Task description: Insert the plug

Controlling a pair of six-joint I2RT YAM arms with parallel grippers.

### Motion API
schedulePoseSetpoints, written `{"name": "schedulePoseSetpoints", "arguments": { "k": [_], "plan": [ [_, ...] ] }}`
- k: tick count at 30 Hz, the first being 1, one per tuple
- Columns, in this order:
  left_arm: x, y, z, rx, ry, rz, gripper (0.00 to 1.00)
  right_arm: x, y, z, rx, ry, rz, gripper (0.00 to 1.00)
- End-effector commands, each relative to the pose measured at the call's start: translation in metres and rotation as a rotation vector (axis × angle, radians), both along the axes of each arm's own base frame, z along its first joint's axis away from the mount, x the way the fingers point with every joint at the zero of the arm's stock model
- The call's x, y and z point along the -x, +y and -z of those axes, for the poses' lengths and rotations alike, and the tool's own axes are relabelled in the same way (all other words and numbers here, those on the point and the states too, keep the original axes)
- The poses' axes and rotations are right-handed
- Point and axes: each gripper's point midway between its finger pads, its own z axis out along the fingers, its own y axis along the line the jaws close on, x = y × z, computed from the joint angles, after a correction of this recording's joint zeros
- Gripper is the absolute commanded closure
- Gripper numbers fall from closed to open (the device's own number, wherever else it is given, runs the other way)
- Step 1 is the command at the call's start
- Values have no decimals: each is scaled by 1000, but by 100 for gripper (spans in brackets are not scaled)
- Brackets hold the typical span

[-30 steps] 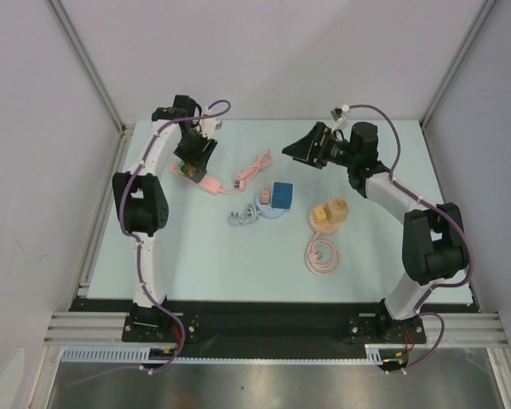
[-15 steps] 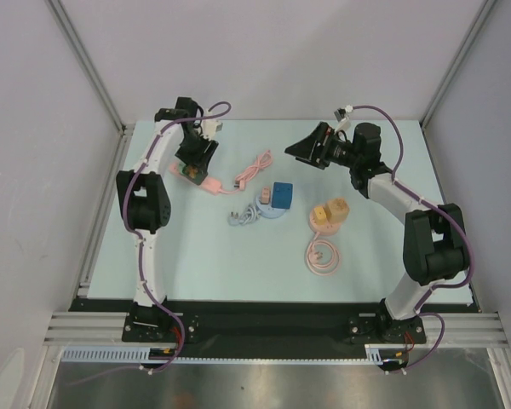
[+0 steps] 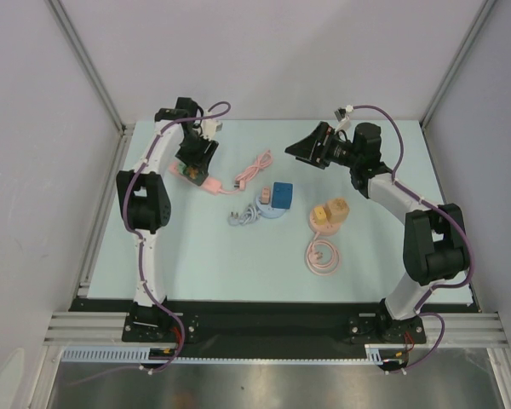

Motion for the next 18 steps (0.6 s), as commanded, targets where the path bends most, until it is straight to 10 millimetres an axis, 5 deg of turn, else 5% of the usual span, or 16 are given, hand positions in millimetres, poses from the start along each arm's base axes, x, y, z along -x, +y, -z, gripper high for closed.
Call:
{"name": "schedulePoseSetpoints", "arguments": {
  "k": [1, 18],
  "plan": [
    [5, -7, -4, 20, 23, -3, 100, 4, -3, -27, -24, -83, 7, 1],
    [6, -10, 16, 25, 64, 9, 100, 1, -3, -27, -24, -84, 13, 0]
  ]
}}
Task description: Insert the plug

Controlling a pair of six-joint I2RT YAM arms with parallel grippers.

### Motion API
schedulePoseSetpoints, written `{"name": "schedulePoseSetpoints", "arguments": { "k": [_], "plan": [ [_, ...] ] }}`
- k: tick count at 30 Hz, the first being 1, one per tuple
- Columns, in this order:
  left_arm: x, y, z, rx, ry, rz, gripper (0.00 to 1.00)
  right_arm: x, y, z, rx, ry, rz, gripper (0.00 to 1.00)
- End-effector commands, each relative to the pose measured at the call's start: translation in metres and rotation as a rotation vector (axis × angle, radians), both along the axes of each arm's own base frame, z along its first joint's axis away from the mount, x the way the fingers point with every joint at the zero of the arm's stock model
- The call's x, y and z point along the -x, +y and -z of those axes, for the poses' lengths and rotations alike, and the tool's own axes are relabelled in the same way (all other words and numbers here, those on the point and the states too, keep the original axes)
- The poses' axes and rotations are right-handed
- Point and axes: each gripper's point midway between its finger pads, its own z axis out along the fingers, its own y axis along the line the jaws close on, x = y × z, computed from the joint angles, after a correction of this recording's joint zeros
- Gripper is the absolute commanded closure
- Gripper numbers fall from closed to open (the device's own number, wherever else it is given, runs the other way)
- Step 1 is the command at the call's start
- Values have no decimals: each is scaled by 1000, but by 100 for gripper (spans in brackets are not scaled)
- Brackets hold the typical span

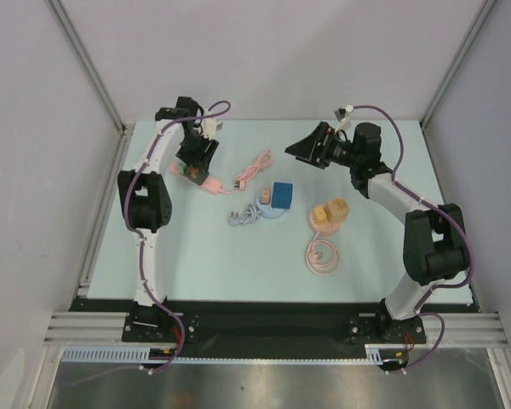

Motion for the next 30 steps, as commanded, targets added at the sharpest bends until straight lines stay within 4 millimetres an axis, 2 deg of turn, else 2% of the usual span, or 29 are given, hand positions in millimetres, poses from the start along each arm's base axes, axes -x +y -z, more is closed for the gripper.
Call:
{"name": "schedulePoseSetpoints", "arguments": {
  "k": [1, 19, 23, 30],
  "plan": [
    [13, -8, 16, 17, 76, 18, 100, 2, -2, -26, -25, -83, 8, 0],
    [25, -1, 8, -36, 82, 24, 100, -1, -2, -25, -32, -78, 13, 0],
    [23, 3, 9, -51, 78, 18, 100, -1, 0, -23, -33, -73, 9, 0],
    [15, 5, -6, -56, 31, -1, 100, -2, 0, -22, -32, -70, 11, 0]
  ]
}}
